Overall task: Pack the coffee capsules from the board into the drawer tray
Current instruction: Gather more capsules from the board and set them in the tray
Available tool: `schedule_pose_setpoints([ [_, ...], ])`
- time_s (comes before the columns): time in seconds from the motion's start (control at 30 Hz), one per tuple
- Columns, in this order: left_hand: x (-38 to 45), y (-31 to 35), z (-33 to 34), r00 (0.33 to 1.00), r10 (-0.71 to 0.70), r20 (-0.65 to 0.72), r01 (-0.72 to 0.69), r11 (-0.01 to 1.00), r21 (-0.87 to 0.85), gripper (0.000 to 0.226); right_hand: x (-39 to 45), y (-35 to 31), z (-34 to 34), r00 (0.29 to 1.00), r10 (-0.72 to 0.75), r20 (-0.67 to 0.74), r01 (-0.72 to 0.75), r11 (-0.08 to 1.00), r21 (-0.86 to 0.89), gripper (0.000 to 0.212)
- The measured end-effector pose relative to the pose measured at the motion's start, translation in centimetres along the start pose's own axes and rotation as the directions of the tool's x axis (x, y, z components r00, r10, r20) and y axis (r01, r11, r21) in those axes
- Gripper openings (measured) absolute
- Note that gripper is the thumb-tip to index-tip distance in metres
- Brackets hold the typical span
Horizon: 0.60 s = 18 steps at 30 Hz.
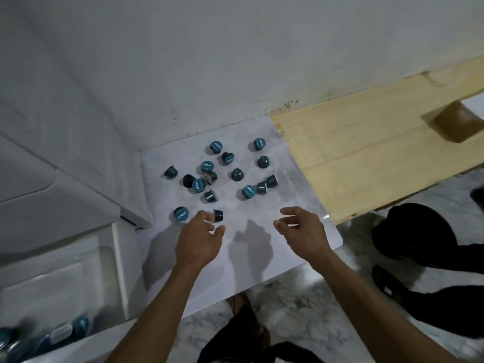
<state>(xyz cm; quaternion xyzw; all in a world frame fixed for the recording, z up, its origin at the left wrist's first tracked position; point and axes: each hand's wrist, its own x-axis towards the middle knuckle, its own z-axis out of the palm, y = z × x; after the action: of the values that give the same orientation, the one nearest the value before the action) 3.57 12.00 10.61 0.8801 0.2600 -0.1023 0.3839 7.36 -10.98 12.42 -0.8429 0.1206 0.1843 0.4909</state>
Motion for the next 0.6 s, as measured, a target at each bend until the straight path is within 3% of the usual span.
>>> schedule_pose_setpoints([
  [0.17,2.8,0.6,1.8,0.996,-0.075,-0.049,0.078,0.996,0.05,0.031,5.2,0.0,0.4,0.998,0.057,-0.029,-0.058,0.998,-0.035,0.038],
  [0.4,5.1,4.9,6.3,0.997,0.06,-0.049,-0.057,0.996,0.062,0.027,11.3,0.3,0.1,0.99,0.134,-0.037,-0.135,0.991,-0.017,0.045],
  [0.6,8.2,6.1,9.6,0.983,0.124,-0.139,-0.12,0.992,0.034,0.027,15.7,1.3,0.2,0.995,-0.097,0.016,0.099,0.981,-0.169,0.035],
])
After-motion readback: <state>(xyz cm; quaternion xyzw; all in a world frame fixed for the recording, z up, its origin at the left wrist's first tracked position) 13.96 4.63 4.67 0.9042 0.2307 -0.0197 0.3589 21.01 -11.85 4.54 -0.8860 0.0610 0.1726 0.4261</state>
